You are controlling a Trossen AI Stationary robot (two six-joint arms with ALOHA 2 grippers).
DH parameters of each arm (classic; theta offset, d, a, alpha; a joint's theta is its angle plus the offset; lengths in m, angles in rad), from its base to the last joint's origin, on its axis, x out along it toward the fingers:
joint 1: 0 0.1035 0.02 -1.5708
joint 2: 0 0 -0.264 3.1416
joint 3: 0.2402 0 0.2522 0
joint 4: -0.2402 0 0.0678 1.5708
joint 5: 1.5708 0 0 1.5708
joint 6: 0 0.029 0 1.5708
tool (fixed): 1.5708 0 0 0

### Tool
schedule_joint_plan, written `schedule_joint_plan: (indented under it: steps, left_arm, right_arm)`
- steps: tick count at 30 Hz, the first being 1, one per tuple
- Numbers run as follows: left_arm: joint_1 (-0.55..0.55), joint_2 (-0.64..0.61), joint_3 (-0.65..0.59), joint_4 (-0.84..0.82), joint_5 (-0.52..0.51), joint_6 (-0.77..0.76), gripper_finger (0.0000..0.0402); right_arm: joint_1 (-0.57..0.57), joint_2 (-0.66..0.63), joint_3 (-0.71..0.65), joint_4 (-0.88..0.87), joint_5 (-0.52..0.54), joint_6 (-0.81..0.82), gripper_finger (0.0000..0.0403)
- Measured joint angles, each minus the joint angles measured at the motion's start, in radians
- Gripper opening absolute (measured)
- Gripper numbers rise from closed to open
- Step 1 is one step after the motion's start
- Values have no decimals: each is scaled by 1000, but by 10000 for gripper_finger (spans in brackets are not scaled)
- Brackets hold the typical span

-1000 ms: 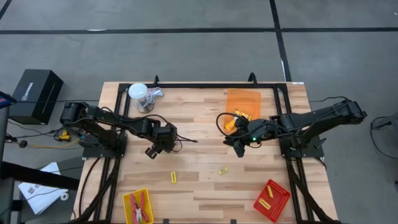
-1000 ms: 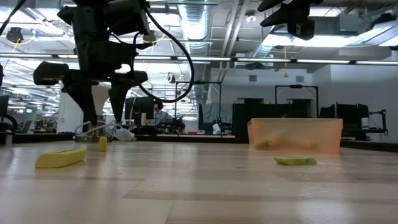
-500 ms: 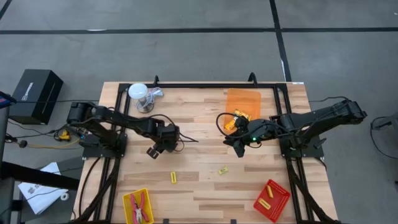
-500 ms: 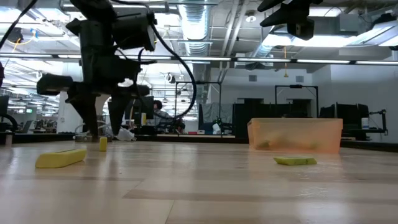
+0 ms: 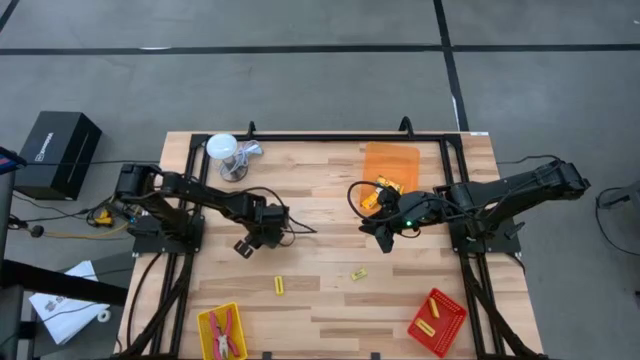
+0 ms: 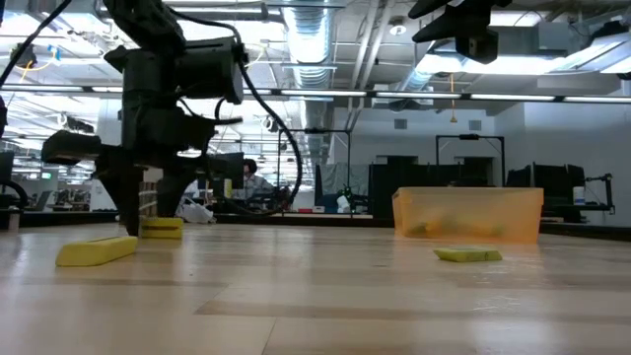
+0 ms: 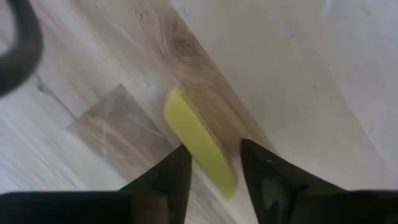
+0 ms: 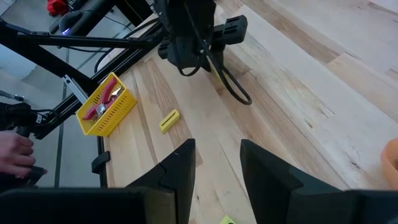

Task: Pick & Place School Supplies
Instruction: Put the yellow eraser into the red bin

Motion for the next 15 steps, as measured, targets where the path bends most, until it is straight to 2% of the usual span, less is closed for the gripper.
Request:
schedule_joint_plan:
  steps: [7, 11, 15]
  left_arm:
    - [9, -9, -29, 18, -43, -111, 24]
    - [14, -19, -7, 11, -50, -248, 24]
    - [20, -50, 68, 9, -87, -386, 24]
  right_arm:
    - [0, 0, 0, -1, 0, -4, 119]
    - [-1, 0, 0, -2, 0, -18, 119]
    - [-11, 0, 0, 10, 5, -32, 119]
